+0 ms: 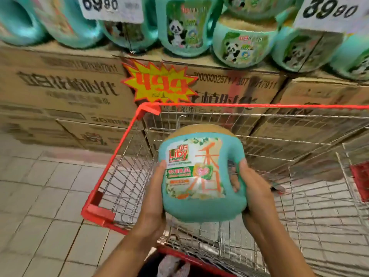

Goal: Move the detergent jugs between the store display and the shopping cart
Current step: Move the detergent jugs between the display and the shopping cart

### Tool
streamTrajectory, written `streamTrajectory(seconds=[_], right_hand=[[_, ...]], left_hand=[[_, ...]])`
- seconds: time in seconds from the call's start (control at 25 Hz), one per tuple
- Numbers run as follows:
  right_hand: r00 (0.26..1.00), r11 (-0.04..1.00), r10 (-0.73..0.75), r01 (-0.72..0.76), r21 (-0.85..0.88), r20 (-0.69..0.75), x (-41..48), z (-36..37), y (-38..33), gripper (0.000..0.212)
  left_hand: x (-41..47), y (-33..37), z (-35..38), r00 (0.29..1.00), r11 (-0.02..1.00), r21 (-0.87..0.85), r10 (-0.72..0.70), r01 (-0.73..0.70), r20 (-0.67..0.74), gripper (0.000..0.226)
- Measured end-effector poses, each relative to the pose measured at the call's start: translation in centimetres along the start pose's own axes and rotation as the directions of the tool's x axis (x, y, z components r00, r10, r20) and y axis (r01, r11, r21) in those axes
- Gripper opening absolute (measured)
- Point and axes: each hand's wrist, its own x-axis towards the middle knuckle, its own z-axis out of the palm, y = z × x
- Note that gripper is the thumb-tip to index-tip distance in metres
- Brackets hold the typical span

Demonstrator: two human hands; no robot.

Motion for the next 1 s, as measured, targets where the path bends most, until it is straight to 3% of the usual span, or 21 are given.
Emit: streamTrajectory(seconds=[0.24,0.4,0.64,0.84,1.0], right_hand=[[0.961,0.974,0.115,-0.06,-0.218,0.253,-2.0,3.6,0.2,0.041],[0.882,0.943,0.225,-0.09,-0.322,0.414,-4.6,7.2,2.1,0.04],[0.766,0.925,0.272,-0.041,-0.378,0.583,-9.5,14.6,6.6,0.033],[0.696,0.892,0.347,-0.039,-0.451,0.628,-14.4,21.6,12.0,0.029],[0.683,0.894,0.345,-0.031,-0.447,0.644,-18.3,26.9,15.8,0.024]], left_hand=[[-6.3,-0.3,-2.7,0.961,0.979,-0.115,0.137,-0.169,-0.241,0.043],[-11.1,-0.2,-5.9,0.875,0.951,-0.123,0.203,-0.283,-0.438,0.038],[-17.5,0.4,-12.4,0.736,0.91,-0.149,0.208,-0.387,-0.645,0.037],[-22.3,1.9,-20.3,0.656,0.901,-0.137,0.189,-0.412,-0.73,0.042],[-25.3,3.8,-27.2,0.652,0.924,-0.093,0.187,-0.37,-0.735,0.042]])
